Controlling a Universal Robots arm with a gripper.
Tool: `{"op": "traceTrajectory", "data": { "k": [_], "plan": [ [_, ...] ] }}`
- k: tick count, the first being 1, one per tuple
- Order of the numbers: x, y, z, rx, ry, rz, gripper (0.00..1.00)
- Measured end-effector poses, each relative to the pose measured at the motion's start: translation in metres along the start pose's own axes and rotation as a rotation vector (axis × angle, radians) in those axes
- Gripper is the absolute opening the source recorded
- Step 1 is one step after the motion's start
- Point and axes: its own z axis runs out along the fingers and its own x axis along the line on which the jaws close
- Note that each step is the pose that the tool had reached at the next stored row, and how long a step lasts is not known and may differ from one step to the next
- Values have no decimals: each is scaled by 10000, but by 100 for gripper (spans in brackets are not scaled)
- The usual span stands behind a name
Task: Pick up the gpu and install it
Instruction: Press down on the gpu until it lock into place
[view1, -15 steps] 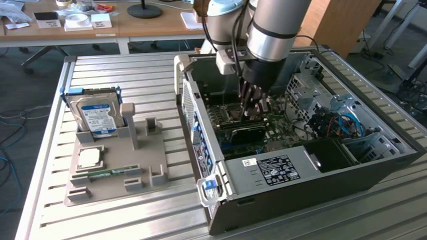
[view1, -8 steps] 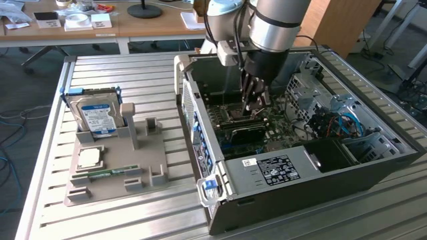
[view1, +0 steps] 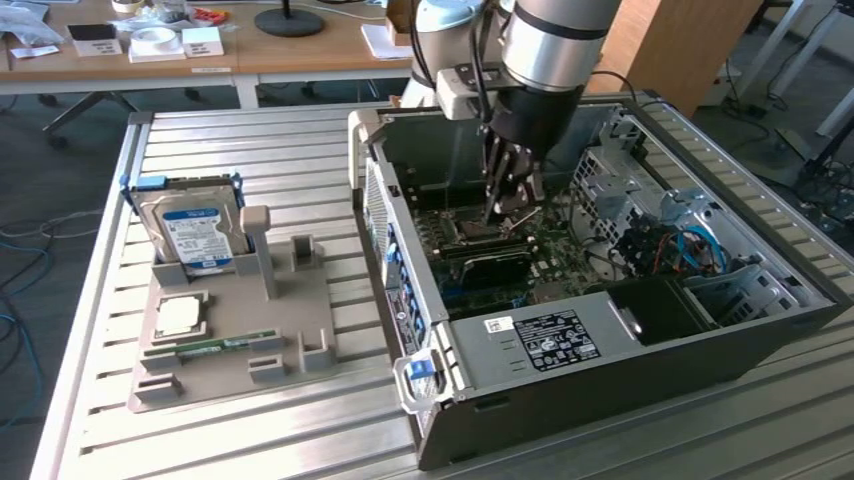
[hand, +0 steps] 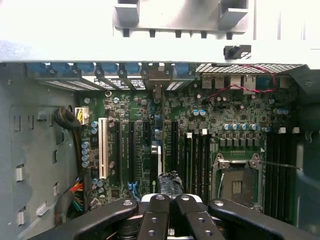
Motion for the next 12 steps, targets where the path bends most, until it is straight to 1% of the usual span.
{"op": "traceTrajectory", "data": {
  "k": [4, 12],
  "plan": [
    [-1, 1, -54, 0, 0, 0, 11],
    [-1, 1, -57, 0, 0, 0, 11]
  ]
}}
